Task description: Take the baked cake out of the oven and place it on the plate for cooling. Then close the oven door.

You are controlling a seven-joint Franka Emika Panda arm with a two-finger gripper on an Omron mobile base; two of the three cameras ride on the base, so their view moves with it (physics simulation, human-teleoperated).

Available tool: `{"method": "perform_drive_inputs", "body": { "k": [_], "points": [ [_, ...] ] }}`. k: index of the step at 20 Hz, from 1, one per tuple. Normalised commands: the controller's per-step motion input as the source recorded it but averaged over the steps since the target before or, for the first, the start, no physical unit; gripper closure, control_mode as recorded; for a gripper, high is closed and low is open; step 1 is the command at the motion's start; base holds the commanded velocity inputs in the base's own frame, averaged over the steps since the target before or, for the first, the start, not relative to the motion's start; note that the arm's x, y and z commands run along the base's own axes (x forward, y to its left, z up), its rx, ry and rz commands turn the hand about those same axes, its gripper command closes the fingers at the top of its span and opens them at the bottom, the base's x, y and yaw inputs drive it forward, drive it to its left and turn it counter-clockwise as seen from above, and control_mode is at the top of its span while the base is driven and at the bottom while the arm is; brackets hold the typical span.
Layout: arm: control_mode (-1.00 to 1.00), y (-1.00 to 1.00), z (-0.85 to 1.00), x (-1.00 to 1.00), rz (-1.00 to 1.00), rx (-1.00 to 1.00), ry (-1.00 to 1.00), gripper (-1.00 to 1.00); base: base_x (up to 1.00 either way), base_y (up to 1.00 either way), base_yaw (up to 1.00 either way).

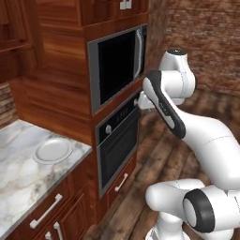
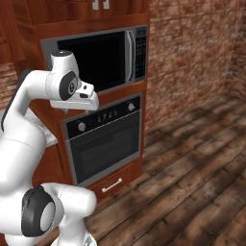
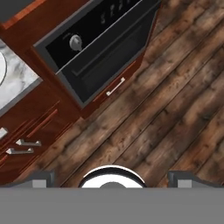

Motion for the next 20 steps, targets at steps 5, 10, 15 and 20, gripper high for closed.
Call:
{"method": "perform_drive_inputs", "body": {
  "k": [5,10,15,20],
  "points": [
    [1.0,0.0,0.0,0.0,0.0,0.0,0.0,-1.0,0.34,0.01,-0.22],
    [1.0,0.0,0.0,0.0,0.0,0.0,0.0,-1.0,0.28,0.23,-0.21],
    [1.0,0.0,0.0,0.0,0.0,0.0,0.0,-1.0,0.35,0.2,-0.18],
    [1.0,0.0,0.0,0.0,0.0,0.0,0.0,-1.0,0.39,0.16,-0.16]
  ]
}}
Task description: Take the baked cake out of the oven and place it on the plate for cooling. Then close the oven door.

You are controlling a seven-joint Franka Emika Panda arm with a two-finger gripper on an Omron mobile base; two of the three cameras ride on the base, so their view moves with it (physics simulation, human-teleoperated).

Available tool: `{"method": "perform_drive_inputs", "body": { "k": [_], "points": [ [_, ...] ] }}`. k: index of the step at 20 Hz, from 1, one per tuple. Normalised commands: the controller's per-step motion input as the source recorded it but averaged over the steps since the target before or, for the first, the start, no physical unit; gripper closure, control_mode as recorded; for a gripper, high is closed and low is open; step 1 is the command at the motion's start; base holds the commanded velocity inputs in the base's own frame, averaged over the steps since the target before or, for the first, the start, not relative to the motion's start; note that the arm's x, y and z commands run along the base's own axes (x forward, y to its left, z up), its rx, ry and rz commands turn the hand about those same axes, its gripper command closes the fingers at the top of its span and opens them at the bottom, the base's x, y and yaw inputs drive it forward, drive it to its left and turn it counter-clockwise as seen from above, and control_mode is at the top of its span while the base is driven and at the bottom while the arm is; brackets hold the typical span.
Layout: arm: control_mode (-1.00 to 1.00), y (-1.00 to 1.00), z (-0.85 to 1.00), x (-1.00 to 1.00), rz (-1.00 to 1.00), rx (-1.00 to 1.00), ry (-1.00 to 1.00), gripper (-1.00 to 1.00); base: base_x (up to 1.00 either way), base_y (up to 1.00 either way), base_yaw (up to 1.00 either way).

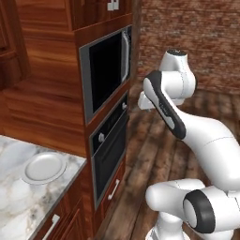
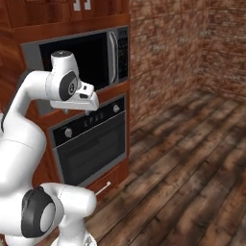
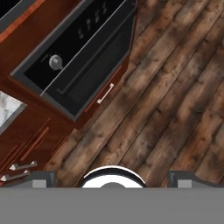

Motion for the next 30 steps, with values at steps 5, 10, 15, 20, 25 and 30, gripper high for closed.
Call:
{"method": "perform_drive_inputs", "body": {
  "k": [5,10,15,20,25,30],
  "points": [
    [1.0,0.0,0.0,0.0,0.0,0.0,0.0,-1.0,0.34,0.11,-0.14],
    [-1.0,0.07,-0.03,0.18,-0.04,0.09,0.1,-1.0,0.23,0.13,-0.08],
    [-1.0,0.03,-0.06,0.61,-0.06,0.29,0.25,-1.0,0.0,0.0,0.0],
    [-1.0,-0.03,-0.1,0.65,0.0,0.4,0.28,-1.0,0.0,0.0,0.0],
    [-1.0,-0.08,-0.21,0.45,0.0,0.38,0.2,-1.0,0.0,0.0,0.0],
    [-1.0,-0.01,-0.56,0.27,0.0,0.32,0.13,-1.0,0.0,0.0,0.0]
  ]
}}
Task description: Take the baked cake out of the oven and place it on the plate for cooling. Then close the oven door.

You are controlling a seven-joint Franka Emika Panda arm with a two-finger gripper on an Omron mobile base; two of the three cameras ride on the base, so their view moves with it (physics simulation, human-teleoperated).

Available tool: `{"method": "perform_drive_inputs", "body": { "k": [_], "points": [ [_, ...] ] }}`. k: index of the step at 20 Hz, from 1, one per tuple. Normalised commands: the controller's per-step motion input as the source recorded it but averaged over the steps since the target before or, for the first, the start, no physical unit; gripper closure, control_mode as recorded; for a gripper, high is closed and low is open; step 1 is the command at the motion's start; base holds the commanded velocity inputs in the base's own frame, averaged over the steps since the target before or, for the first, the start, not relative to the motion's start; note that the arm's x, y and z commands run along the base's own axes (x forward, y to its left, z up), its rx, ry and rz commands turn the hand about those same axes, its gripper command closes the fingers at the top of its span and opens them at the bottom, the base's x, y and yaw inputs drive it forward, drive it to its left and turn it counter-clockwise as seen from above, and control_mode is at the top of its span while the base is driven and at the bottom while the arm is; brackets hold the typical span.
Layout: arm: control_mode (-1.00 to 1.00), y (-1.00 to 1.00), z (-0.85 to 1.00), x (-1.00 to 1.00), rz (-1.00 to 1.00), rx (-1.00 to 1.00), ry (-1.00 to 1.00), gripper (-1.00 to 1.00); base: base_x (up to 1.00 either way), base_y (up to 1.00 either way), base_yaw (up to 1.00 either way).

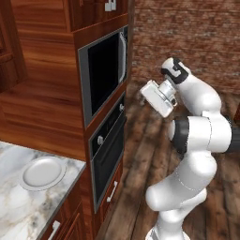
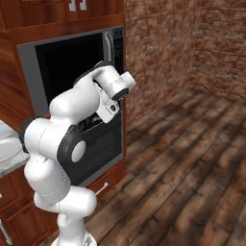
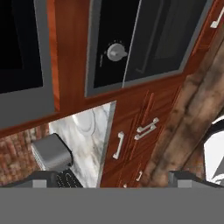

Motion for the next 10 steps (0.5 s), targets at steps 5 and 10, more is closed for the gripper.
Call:
{"method": "perform_drive_inputs", "body": {
  "k": [5,10],
  "points": [
    [-1.0,0.0,-0.77,0.02,0.0,0.27,0.02,-1.0,0.0,0.0,0.0],
    [-1.0,0.0,-0.6,0.0,0.0,0.22,0.0,-1.0,0.0,0.0,0.0]
  ]
}}
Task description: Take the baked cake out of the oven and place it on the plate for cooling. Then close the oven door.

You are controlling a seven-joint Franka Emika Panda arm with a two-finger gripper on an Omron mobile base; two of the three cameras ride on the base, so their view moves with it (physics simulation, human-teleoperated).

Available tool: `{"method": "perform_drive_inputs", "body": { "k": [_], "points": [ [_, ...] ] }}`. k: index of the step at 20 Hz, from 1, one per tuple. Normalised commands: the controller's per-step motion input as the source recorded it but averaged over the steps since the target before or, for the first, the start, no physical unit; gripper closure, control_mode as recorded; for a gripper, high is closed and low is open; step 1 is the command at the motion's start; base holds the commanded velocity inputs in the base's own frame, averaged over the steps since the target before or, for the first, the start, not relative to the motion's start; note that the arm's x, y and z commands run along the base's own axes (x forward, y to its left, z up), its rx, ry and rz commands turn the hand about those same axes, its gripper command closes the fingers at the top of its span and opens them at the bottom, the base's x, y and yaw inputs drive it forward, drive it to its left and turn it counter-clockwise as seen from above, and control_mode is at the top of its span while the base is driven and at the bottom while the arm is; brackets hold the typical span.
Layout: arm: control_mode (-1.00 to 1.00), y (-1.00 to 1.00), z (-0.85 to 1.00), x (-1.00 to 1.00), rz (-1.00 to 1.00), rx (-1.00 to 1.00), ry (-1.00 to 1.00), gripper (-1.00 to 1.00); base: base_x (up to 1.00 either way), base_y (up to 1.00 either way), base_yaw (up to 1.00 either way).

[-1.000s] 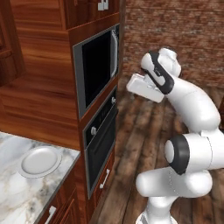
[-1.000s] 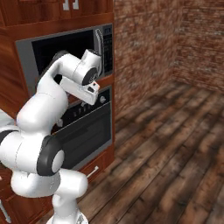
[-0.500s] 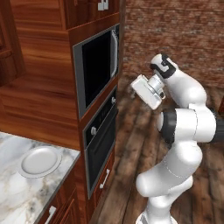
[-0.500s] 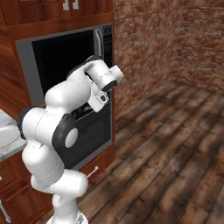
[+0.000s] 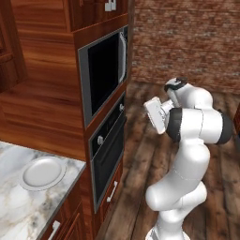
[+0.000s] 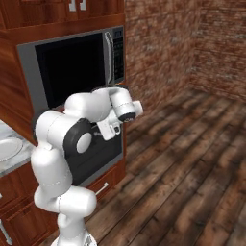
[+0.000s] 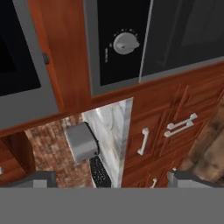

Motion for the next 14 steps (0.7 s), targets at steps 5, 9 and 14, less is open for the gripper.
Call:
{"method": "perform_drive_inputs", "body": {
  "k": [5,9,14],
  "points": [
    [-1.0,0.05,-0.4,0.0,0.0,0.16,0.0,-1.0,0.0,0.0,0.0],
    [-1.0,0.15,-0.32,0.0,0.0,0.11,0.0,-1.0,0.0,0.0,0.0],
    [-1.0,0.28,-0.33,0.0,0.0,0.07,-0.05,-1.0,0.0,0.0,0.0]
  ]
}}
